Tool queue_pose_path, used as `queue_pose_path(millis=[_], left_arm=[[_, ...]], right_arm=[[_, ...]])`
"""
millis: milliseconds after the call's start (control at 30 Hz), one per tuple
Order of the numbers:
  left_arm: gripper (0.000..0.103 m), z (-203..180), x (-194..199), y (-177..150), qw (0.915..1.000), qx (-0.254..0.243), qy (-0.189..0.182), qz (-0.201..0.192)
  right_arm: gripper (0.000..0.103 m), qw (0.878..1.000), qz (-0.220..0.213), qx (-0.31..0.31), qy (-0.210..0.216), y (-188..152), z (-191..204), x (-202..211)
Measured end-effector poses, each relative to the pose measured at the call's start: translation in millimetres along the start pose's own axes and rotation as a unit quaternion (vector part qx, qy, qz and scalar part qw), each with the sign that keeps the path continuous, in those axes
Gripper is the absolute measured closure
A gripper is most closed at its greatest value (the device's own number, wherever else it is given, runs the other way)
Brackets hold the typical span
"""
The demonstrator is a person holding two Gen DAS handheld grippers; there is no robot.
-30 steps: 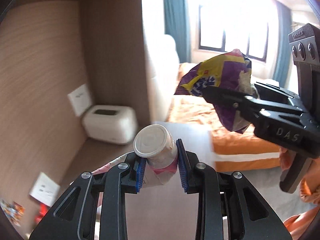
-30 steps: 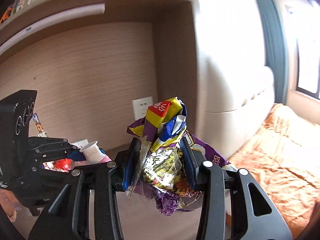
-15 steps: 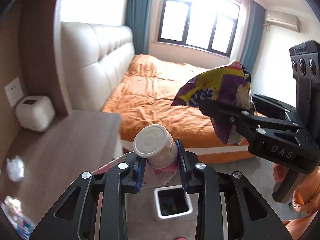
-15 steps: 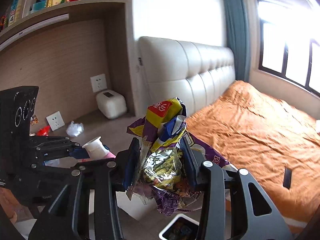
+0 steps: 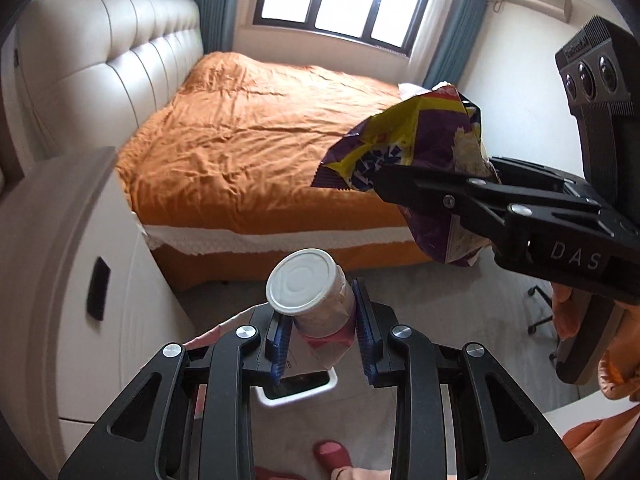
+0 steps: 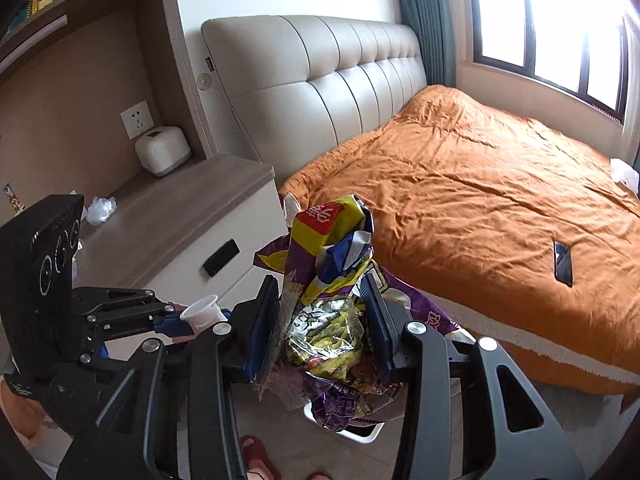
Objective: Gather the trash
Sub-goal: 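Carry the cup and purple wrapper toward the white bin, then open both tools over the white bin to drop cup and wrapper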
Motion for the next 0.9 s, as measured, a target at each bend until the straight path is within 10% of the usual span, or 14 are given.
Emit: queue_pose_path(millis=[700, 733, 800, 900], left_arm=[[0.074, 25.0, -273.1, -183.0, 0.9821, -0.059, -0.12, 0.133], [0.067, 25.6, -282.8, -192.8, 0.9803, -0.063, -0.124, 0.14], [0.007, 30.3, -295.6, -203.4, 0.9799, -0.062, -0.124, 0.143], [0.005, 35.9, -302.2, -214.2, 0.9803, -0.044, -0.131, 0.141]], right_arm=[[0.057, 0.98, 0.182, -0.055, 0.058, -209.0, -62.5, -268.7], [0.051, 0.979, 0.186, -0.054, 0.06, -220.3, -63.6, -279.4], [0.006, 0.976, 0.201, -0.044, 0.066, -239.9, -64.7, -297.1], [0.004, 0.972, 0.224, -0.035, 0.056, -267.0, -69.0, -315.2]])
Point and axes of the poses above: each gripper's, at about its wrist camera, not at the fingertips, and x roughly against the way its jaws point, z to its left, y to its top, the point moved 10 cm from there along -x, roughly the way its jaws point, and after that the axes turned 1 degree about x, right-handed, at the moved point
